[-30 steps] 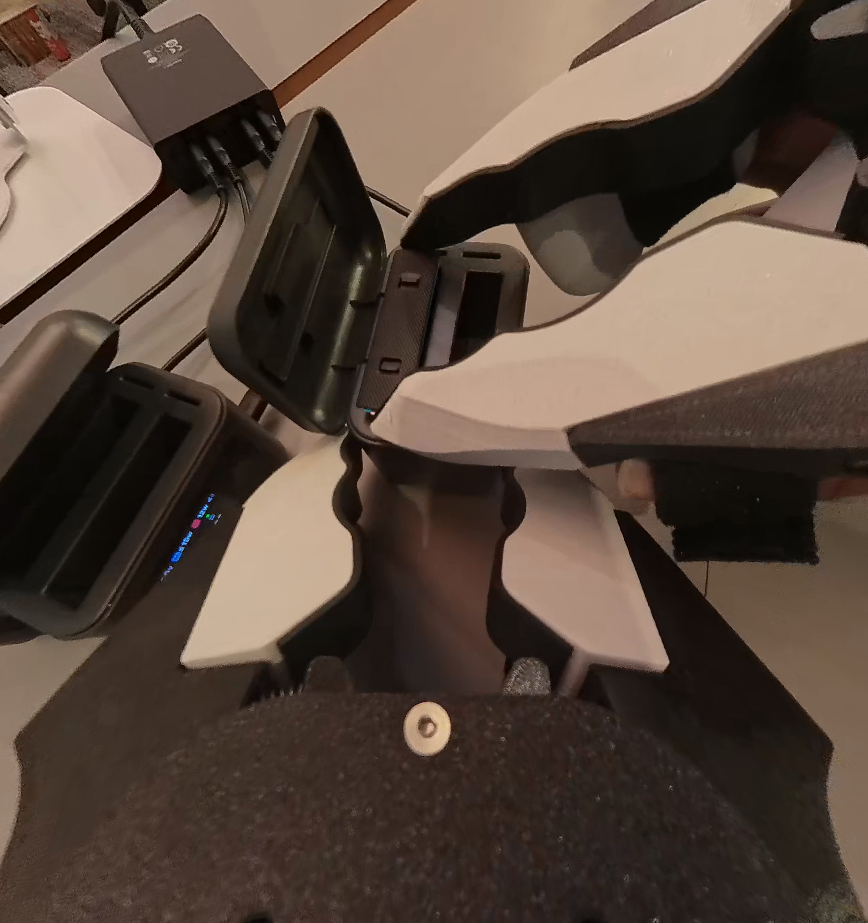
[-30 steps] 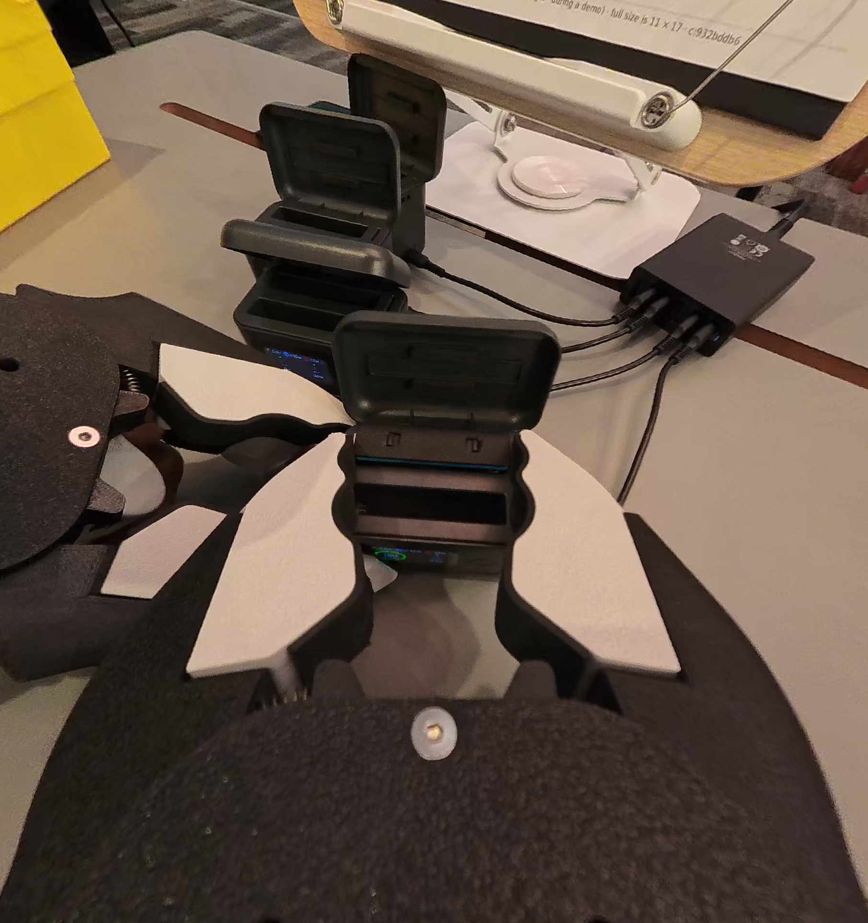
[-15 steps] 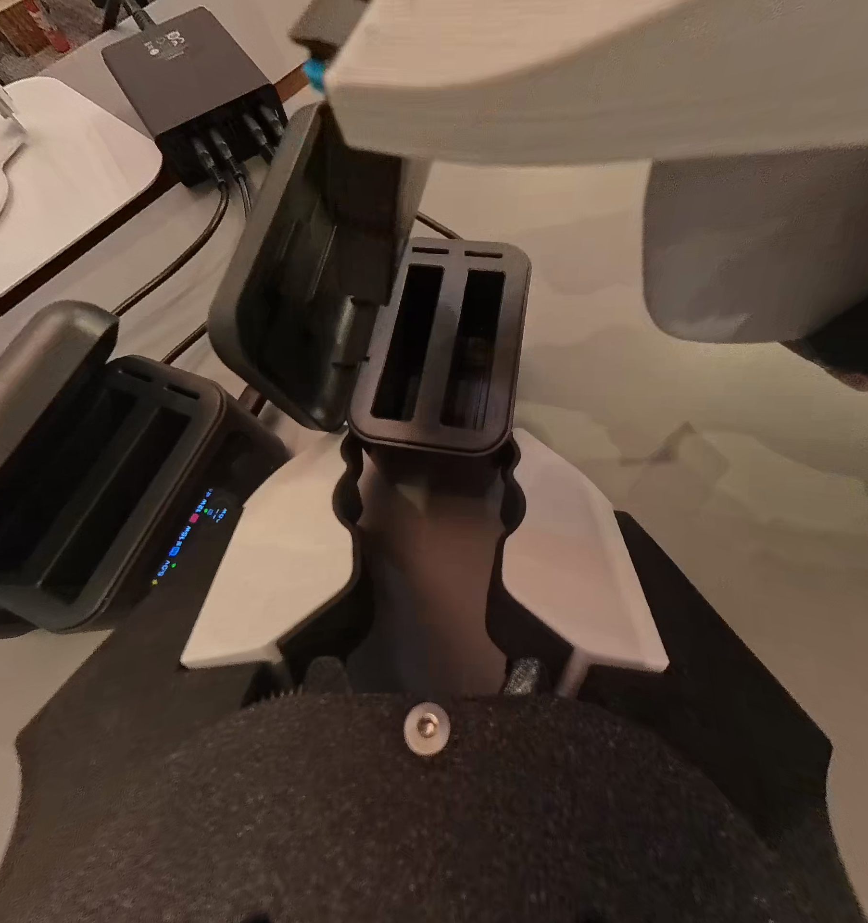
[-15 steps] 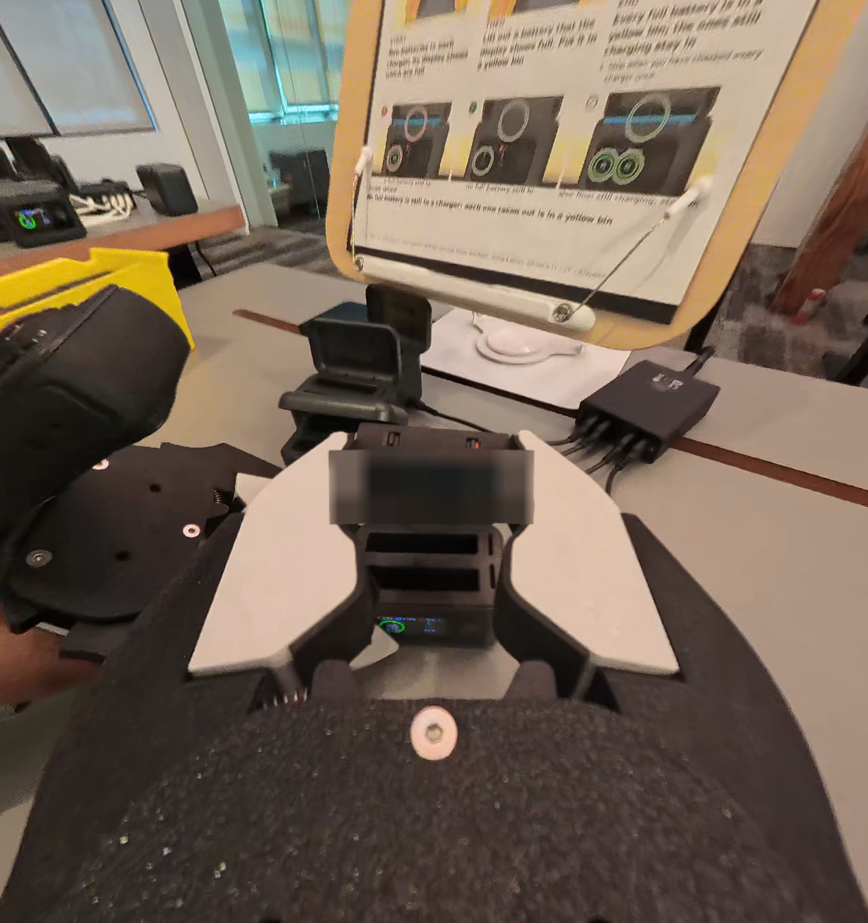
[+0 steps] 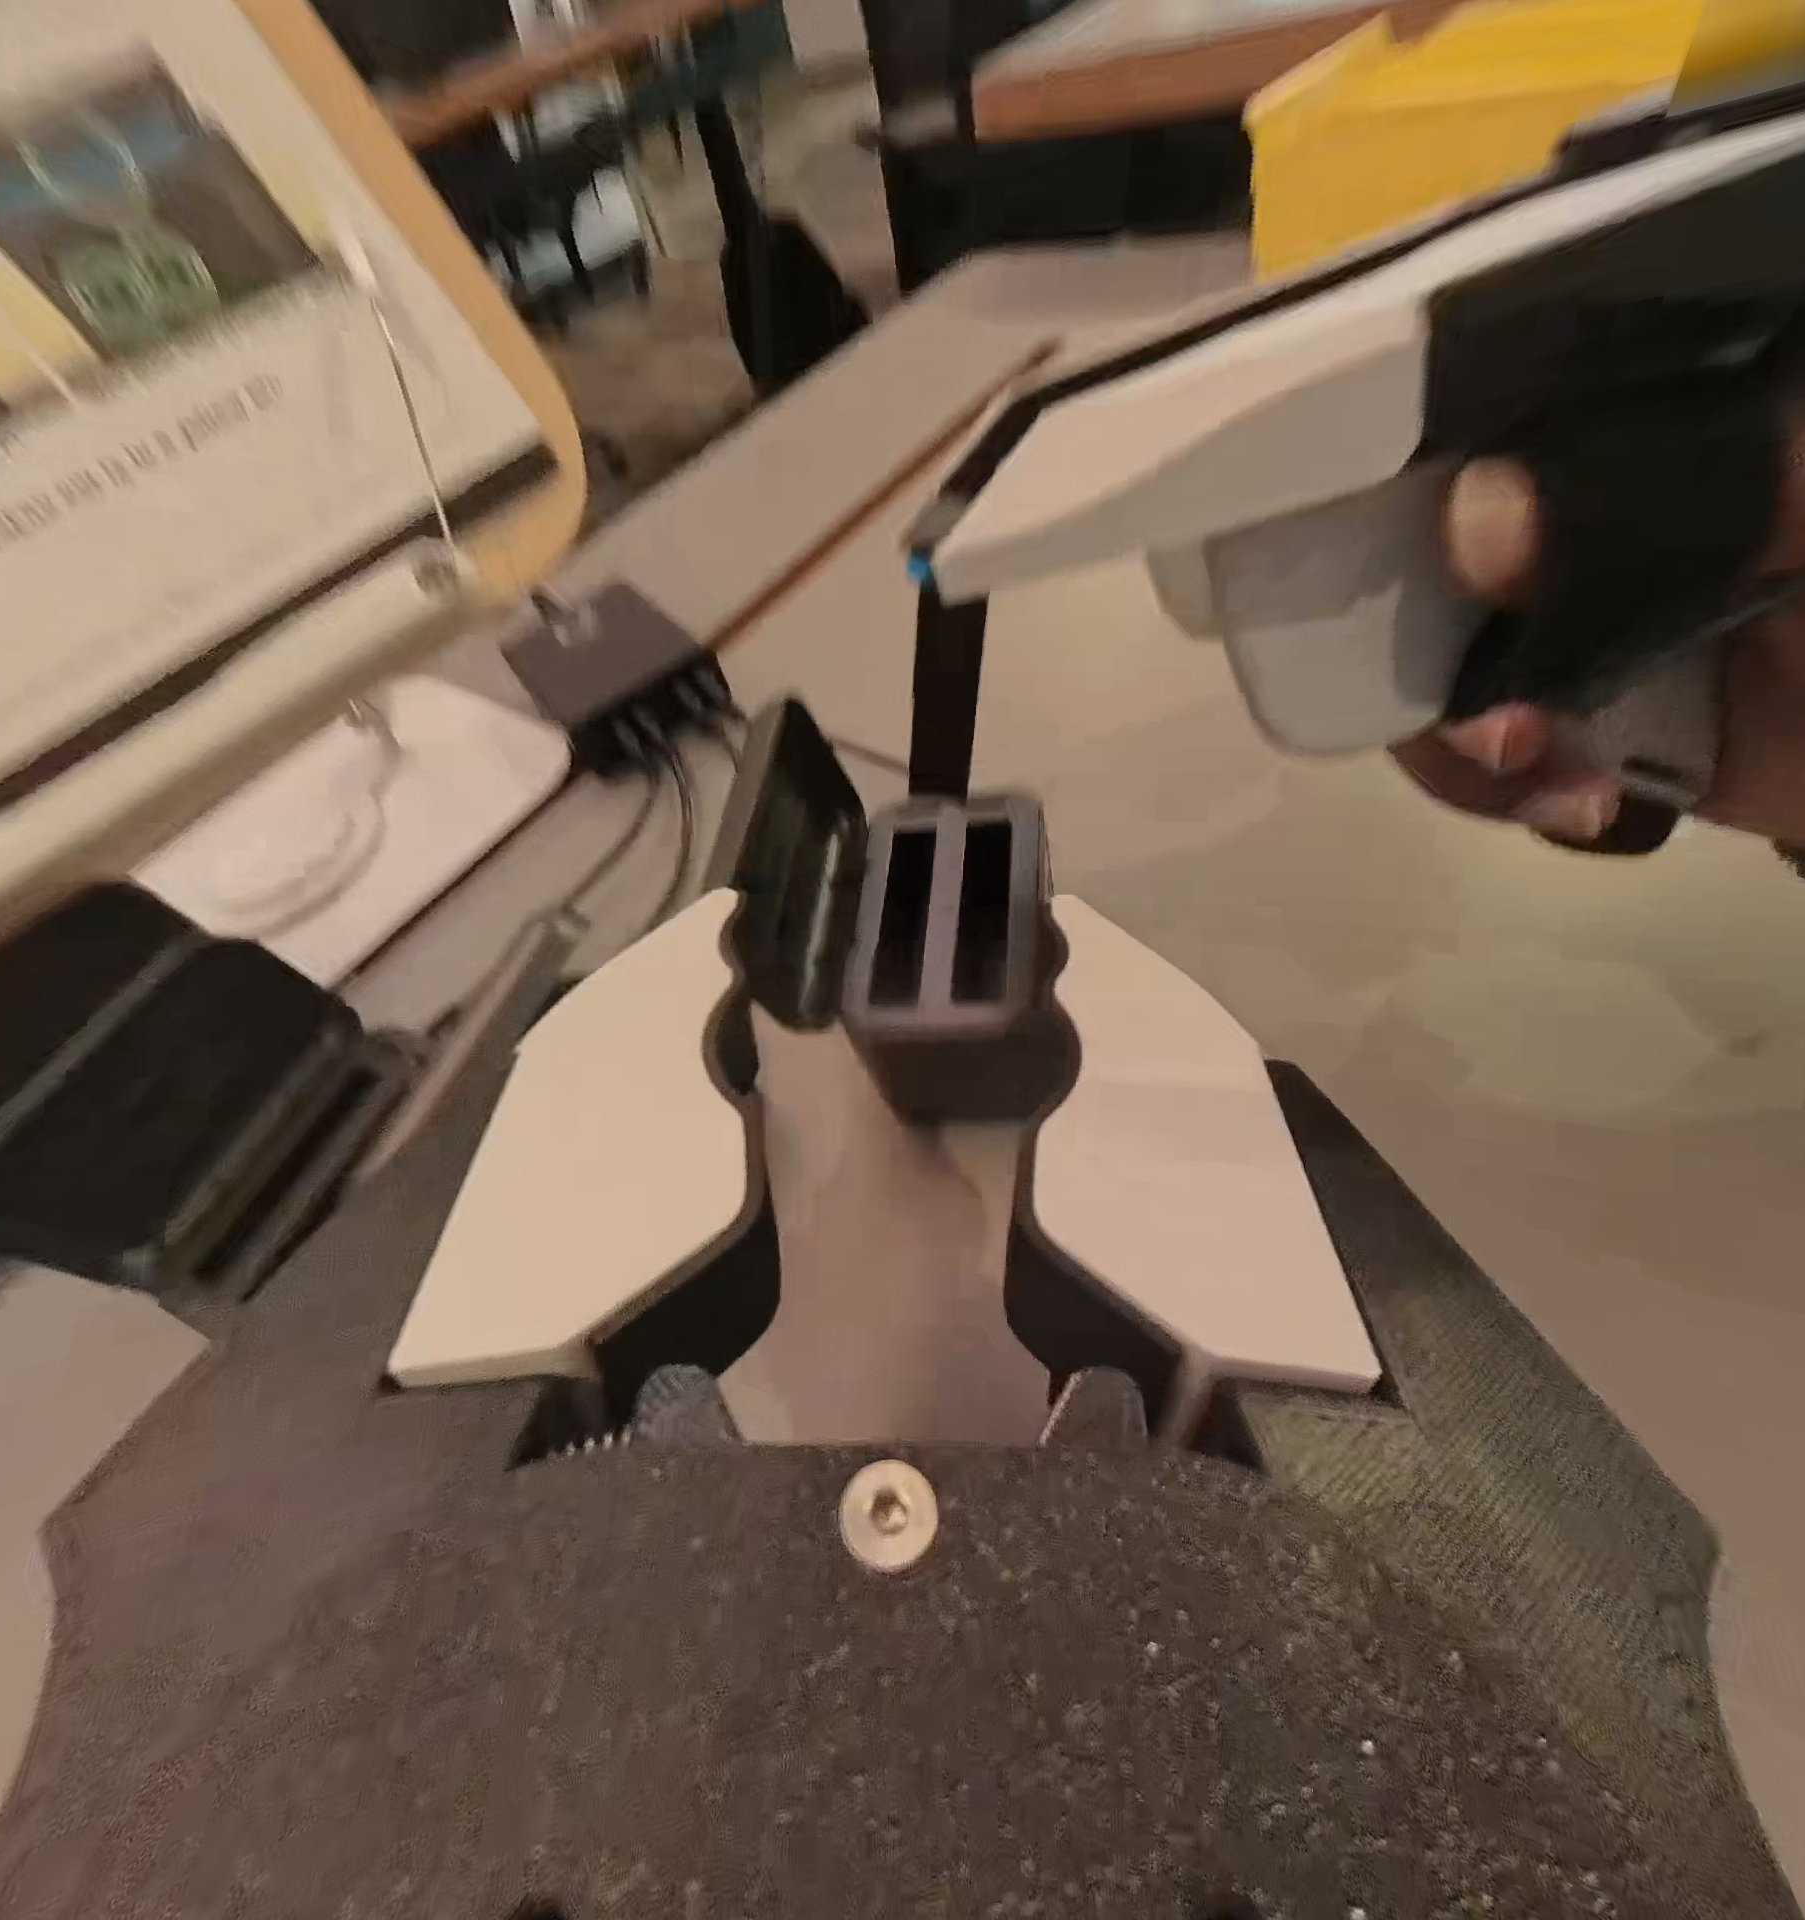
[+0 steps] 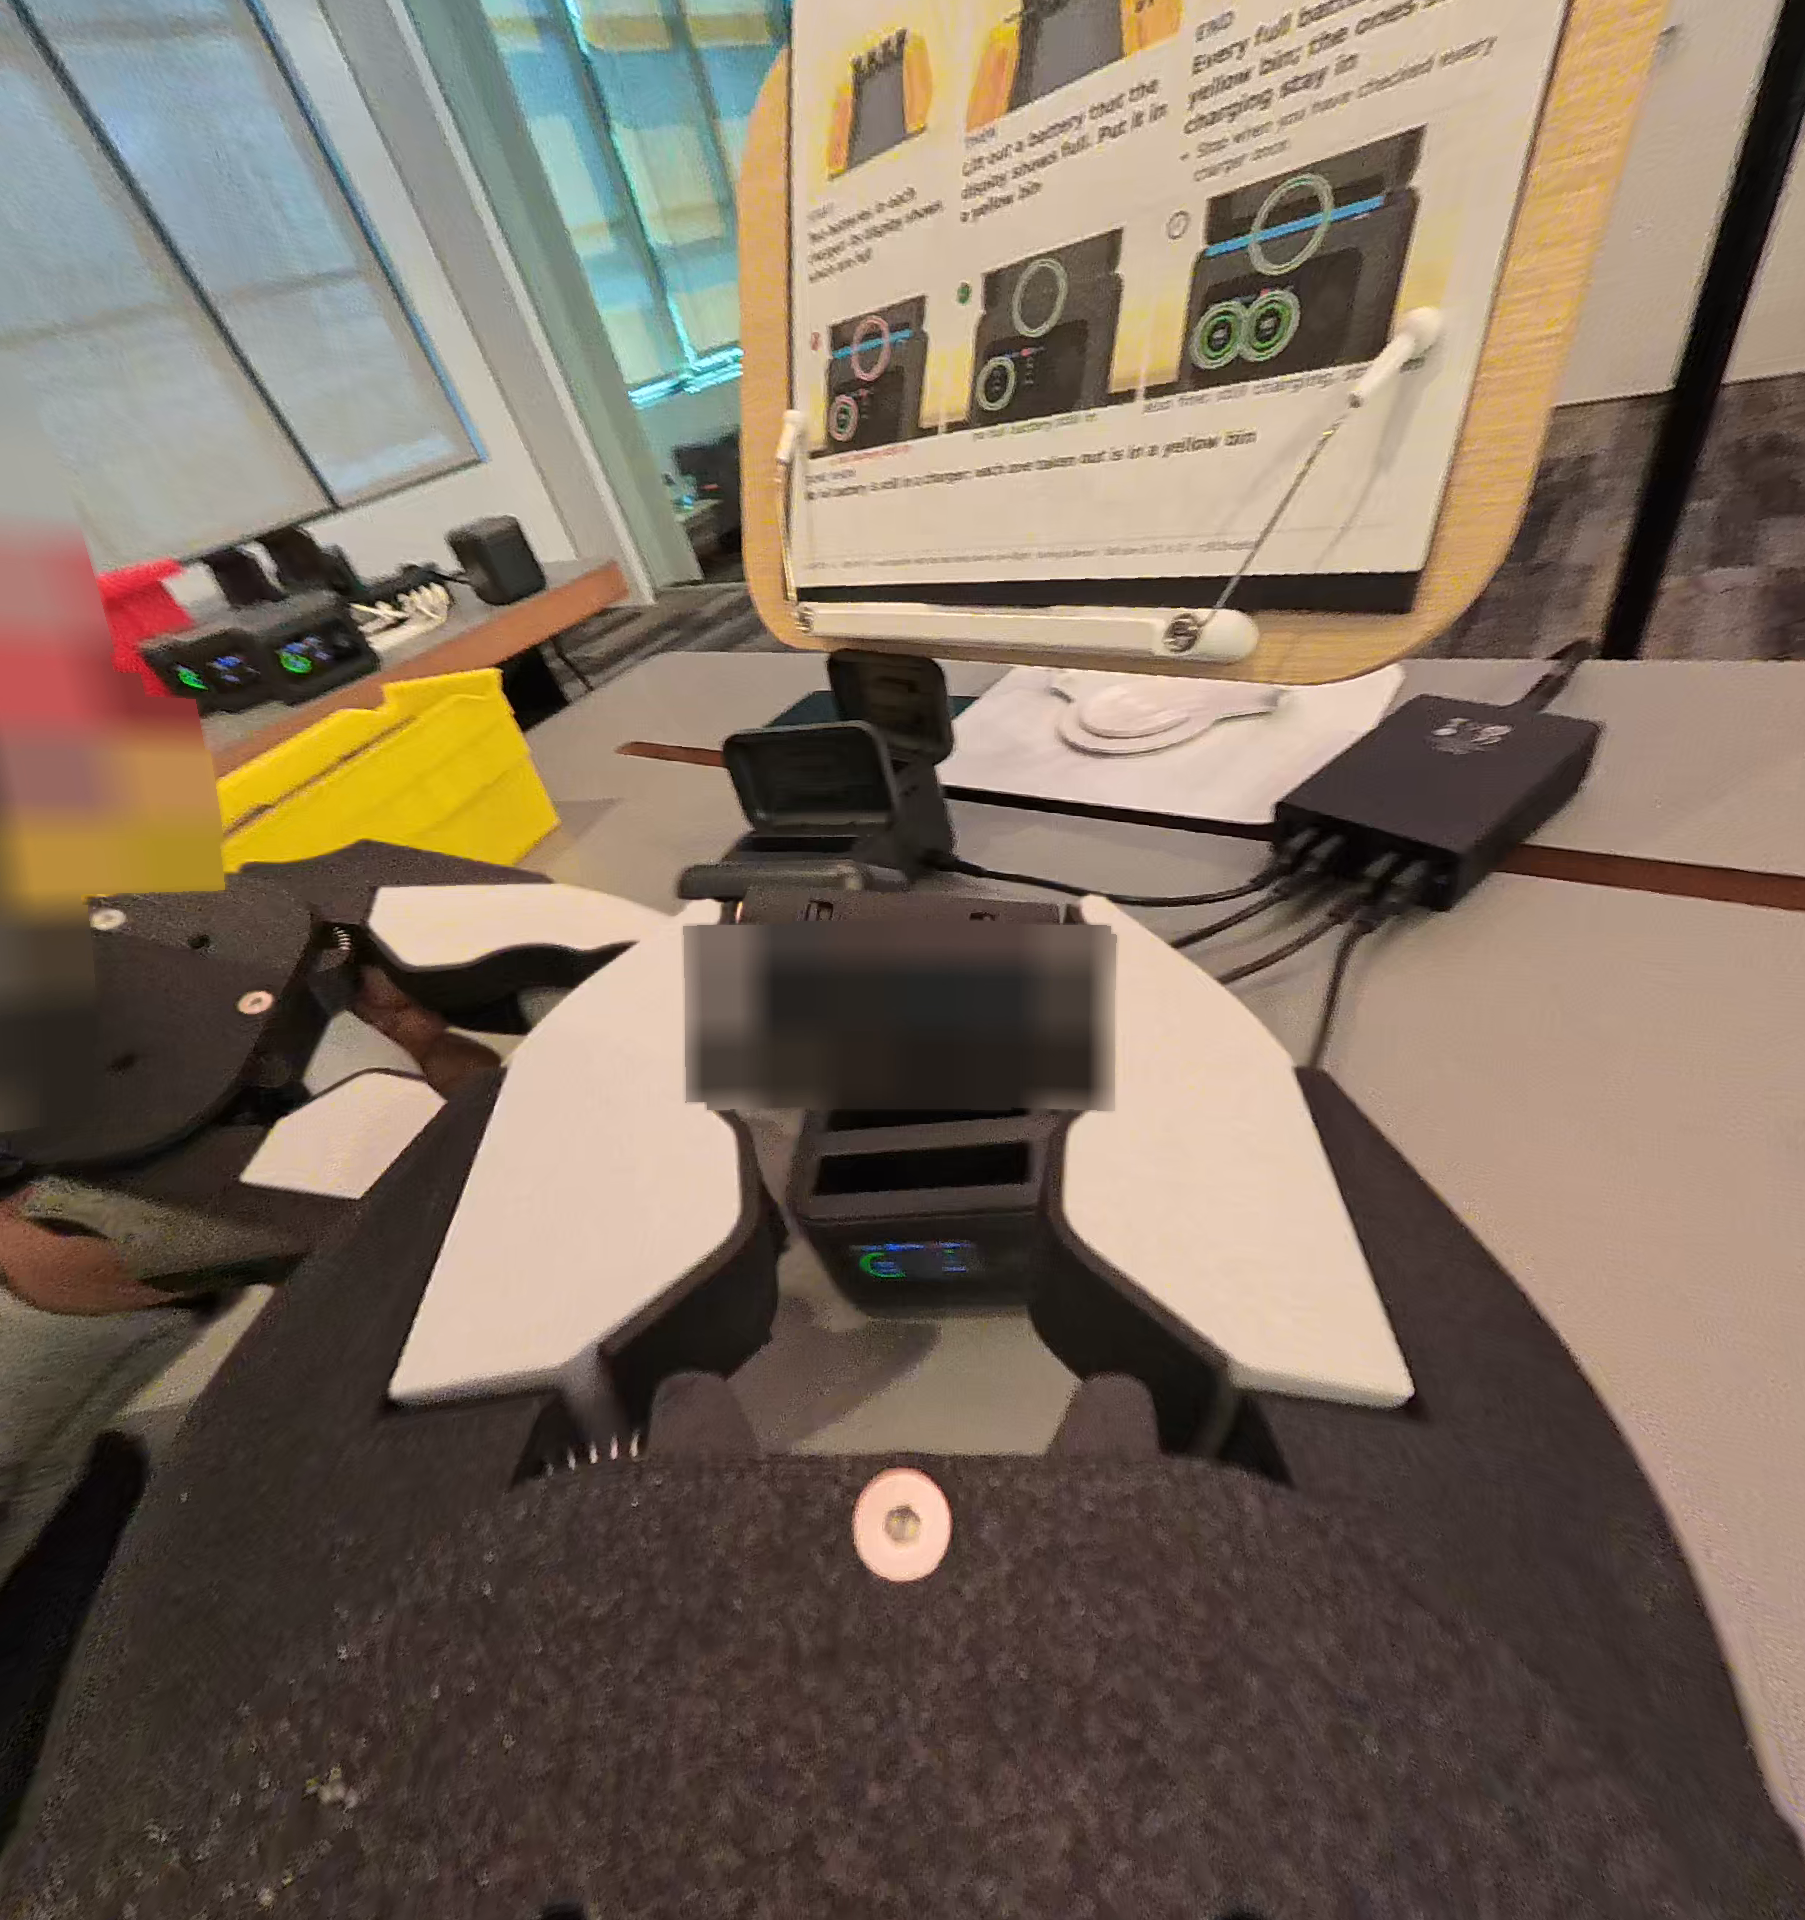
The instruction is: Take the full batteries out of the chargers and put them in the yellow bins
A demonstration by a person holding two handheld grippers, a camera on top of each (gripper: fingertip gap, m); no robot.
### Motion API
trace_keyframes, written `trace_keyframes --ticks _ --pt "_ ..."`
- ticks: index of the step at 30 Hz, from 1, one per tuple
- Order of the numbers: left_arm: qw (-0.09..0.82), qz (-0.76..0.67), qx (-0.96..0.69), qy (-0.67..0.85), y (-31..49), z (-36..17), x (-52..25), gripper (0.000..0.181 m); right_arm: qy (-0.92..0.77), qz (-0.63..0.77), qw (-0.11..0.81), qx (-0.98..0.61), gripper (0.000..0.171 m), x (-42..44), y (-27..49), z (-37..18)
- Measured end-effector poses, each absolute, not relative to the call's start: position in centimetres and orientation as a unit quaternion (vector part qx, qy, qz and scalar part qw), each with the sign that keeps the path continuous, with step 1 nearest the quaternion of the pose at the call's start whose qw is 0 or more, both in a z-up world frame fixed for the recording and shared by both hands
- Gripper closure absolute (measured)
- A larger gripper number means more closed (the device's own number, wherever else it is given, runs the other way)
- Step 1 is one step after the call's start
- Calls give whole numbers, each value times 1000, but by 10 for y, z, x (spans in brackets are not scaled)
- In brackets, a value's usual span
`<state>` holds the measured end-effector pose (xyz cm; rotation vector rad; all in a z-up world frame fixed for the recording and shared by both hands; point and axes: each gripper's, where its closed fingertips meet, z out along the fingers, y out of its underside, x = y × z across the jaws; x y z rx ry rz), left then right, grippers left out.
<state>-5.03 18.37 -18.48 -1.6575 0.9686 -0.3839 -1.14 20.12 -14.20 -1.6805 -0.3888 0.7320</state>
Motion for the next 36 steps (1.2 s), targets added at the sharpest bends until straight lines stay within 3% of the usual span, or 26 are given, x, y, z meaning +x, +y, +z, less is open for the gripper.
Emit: trace_keyframes --ticks 4,7,11,17,21,28,33,36 --pt "625 -124 -647 419 180 -165 -40 143 -158 392 562 -711 113 -29 185 -133" --pt "649 -122 -630 408 178 -158 -39 166 -149 438 538 -704 113 -39 175 -127" --pt "647 -161 -628 402 173 -153 -38 170 -162 453 538 -692 113 -41 171 -122" --pt "605 -281 -599 444 150 -156 -32 170 -385 395 539 -636 113 -40 153 -123" --pt "556 -324 -585 493 129 -167 -23 170 -517 336 503 -605 128 -25 129 -141" --pt "499 -331 -584 548 111 -189 -12 170 -582 309 453 -600 152 -22 111 -162" --pt "499 -340 -580 547 109 -189 -9 169 -596 303 433 -605 156 -18 107 -166" --pt "521 -345 -581 521 116 -181 -10 155 -591 289 448 -605 157 -12 110 -155"
